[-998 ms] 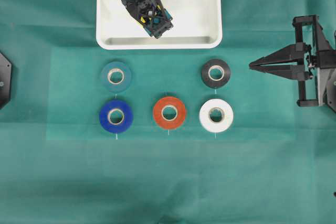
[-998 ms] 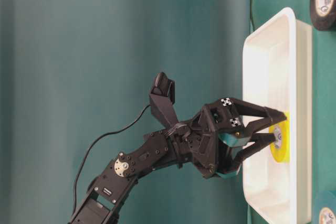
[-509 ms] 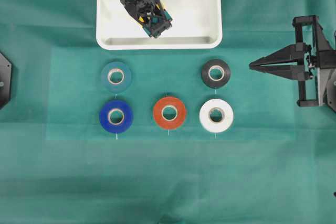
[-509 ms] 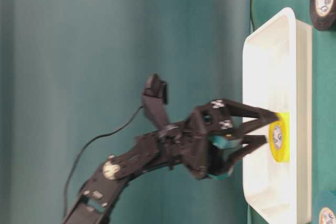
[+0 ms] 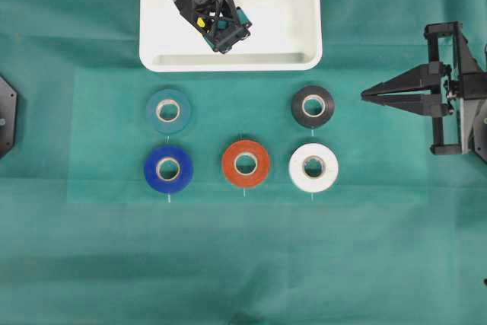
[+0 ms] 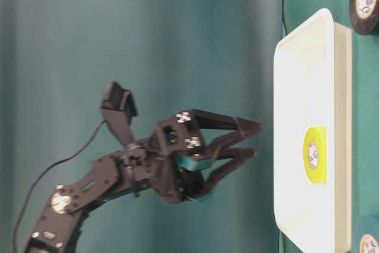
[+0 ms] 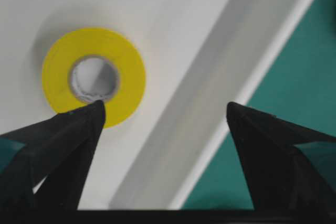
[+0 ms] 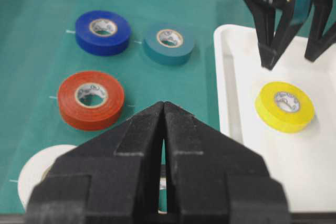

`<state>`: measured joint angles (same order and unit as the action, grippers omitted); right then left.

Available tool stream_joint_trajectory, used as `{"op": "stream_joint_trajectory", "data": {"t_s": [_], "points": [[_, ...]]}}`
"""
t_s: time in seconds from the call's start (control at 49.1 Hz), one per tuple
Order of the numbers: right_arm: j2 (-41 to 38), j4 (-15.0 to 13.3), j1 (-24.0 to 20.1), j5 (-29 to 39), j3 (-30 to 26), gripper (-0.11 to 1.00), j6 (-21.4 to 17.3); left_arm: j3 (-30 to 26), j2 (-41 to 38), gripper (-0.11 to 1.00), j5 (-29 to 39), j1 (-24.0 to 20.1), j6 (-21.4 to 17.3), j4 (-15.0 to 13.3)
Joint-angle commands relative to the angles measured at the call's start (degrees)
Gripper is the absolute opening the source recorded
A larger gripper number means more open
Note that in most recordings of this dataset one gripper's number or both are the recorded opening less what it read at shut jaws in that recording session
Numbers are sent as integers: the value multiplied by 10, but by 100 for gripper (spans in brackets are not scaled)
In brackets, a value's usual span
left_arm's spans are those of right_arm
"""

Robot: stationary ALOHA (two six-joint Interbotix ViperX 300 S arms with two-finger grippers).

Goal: Place the tape from the fixed location into the white case.

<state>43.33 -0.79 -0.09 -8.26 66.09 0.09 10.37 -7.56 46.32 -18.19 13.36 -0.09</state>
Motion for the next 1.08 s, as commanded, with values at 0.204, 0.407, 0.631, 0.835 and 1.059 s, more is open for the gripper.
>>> {"op": "stream_joint_trajectory", "data": {"t_s": [0.204,0.407,0.631,0.835,1.059], "points": [[-1,0,0,-4,-15,1,-1,-16,44,97,23,10,2,-1],[-1,1,0,-4,-15,1,-1,-17,60,97,25,11,2,-1],[-1,0,0,-4,-15,1,0,-18,72,97,26,13,2,-1],[-1,0,0,-4,-15,1,0,-18,79,97,33,16,2,-1],[-1,1,0,-4,-16,1,-1,-18,83,97,34,16,1,-1]]}}
